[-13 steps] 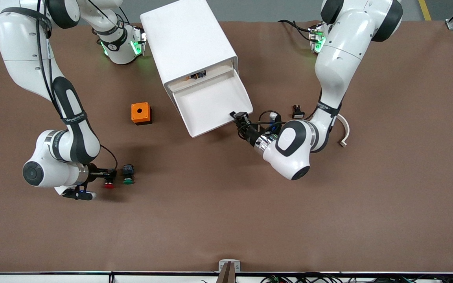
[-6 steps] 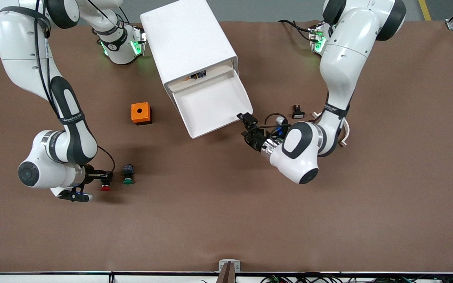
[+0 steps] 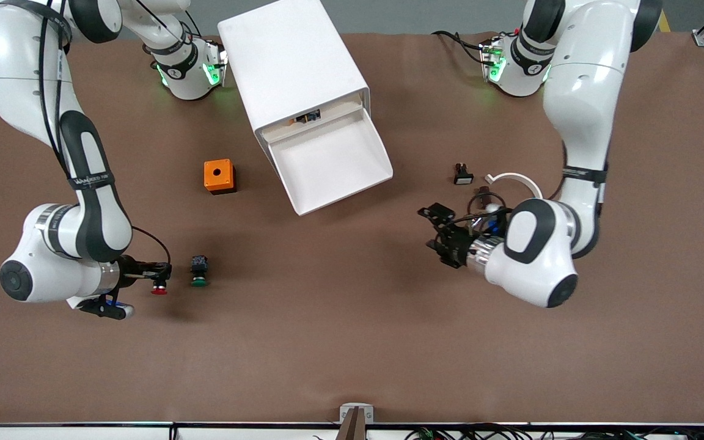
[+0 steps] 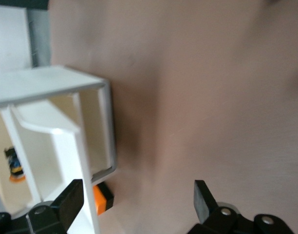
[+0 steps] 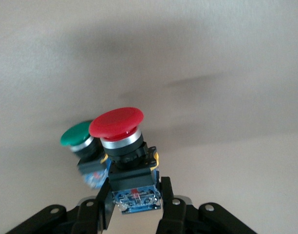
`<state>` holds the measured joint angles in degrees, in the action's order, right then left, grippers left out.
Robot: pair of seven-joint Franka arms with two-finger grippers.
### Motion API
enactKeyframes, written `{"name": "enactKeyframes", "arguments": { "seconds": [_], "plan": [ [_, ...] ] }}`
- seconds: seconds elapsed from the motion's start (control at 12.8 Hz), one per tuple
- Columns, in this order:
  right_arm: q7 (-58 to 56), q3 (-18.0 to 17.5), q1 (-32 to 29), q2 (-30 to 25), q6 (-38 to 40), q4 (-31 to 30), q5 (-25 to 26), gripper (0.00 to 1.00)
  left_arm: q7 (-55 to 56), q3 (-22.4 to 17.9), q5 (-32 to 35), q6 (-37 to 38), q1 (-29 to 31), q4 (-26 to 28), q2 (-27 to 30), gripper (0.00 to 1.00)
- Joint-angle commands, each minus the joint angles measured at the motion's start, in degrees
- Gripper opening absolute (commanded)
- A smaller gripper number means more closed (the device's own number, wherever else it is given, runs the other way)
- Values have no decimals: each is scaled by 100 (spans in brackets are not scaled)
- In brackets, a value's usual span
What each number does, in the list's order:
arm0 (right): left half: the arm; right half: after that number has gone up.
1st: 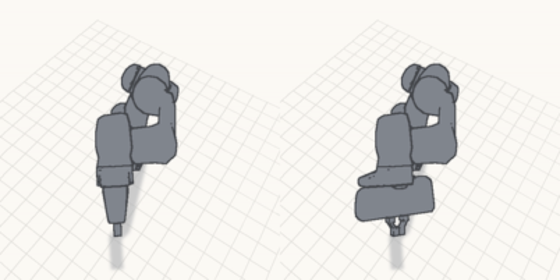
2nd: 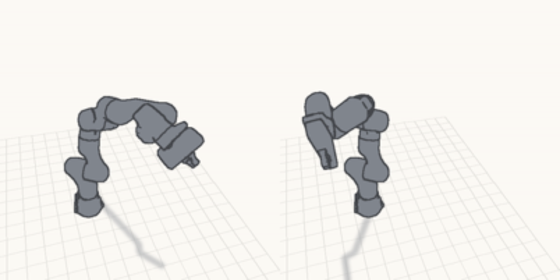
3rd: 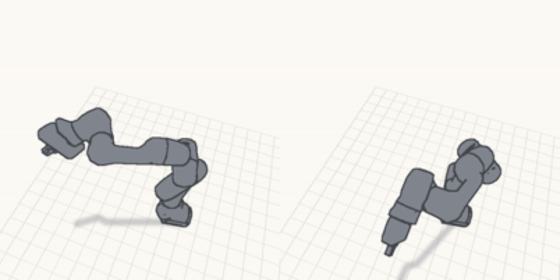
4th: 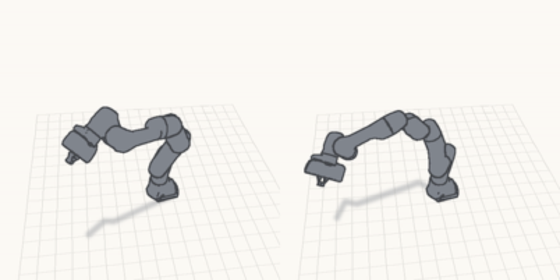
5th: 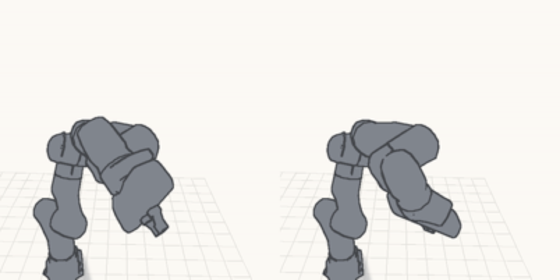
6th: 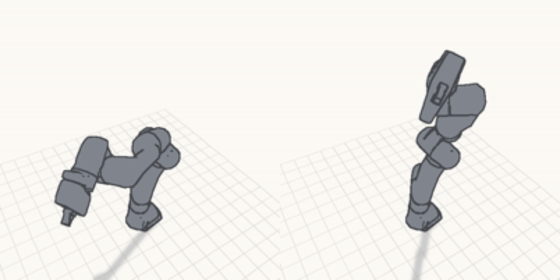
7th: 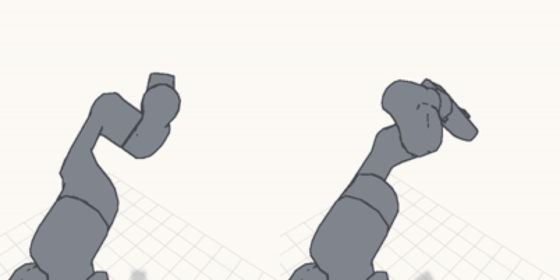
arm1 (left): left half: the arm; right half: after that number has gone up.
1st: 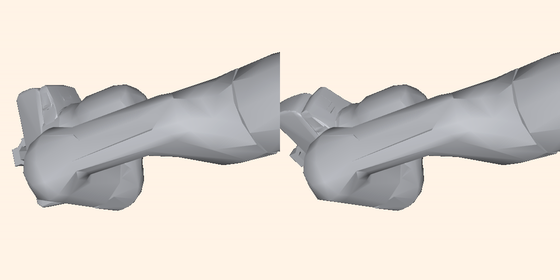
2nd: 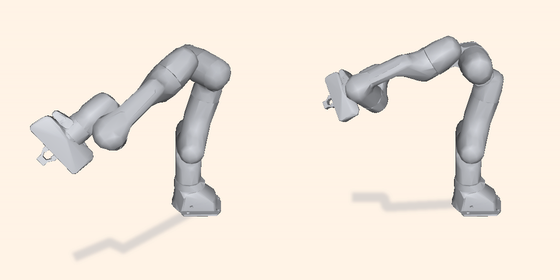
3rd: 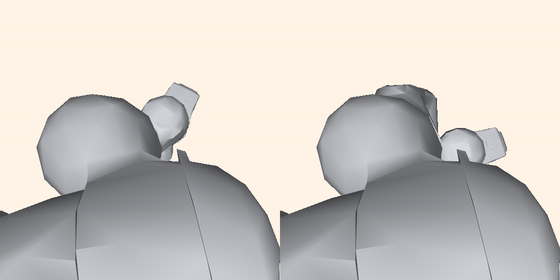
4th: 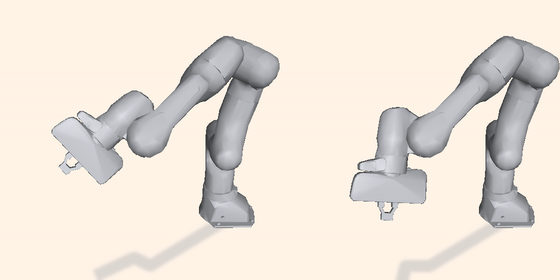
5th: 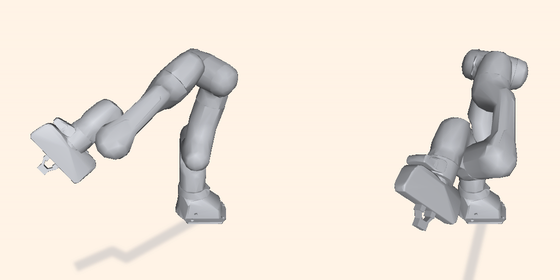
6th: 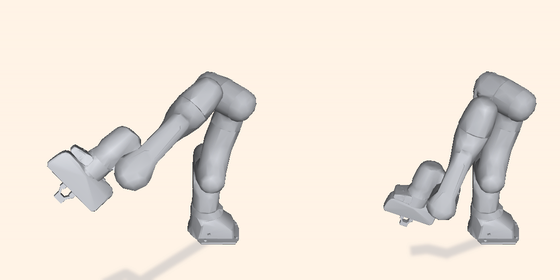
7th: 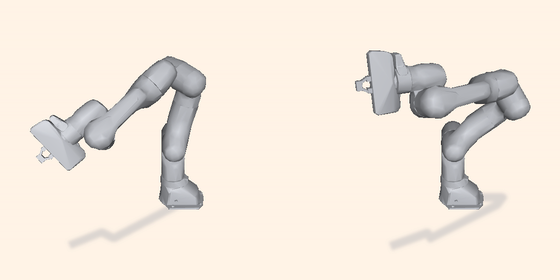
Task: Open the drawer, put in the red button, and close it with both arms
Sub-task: 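Grasp the red button with the right gripper while the left gripper withdraws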
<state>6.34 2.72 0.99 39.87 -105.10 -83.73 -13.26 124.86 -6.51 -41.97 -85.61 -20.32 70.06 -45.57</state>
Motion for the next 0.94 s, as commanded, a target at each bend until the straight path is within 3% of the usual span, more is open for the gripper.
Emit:
{"name": "enactKeyframes", "arguments": {
  "seconds": [0.0,0.23,0.55,0.86],
  "plan": [
    [638,-43,41,-417,629,15,-116,0,-775,1,1002,193,19,43,389,99],
    [1753,-52,340,-813,1201,6,-168,0,-1691,27,2461,202,-77,52,662,100],
    [3318,-52,937,-1340,1738,-55,-230,0,-3226,-34,2703,44,-16,43,944,100],
    [5593,-52,1947,-1552,1766,-56,-450,0,-4828,9,3818,9,-121,69,1285,100]
  ]
}}
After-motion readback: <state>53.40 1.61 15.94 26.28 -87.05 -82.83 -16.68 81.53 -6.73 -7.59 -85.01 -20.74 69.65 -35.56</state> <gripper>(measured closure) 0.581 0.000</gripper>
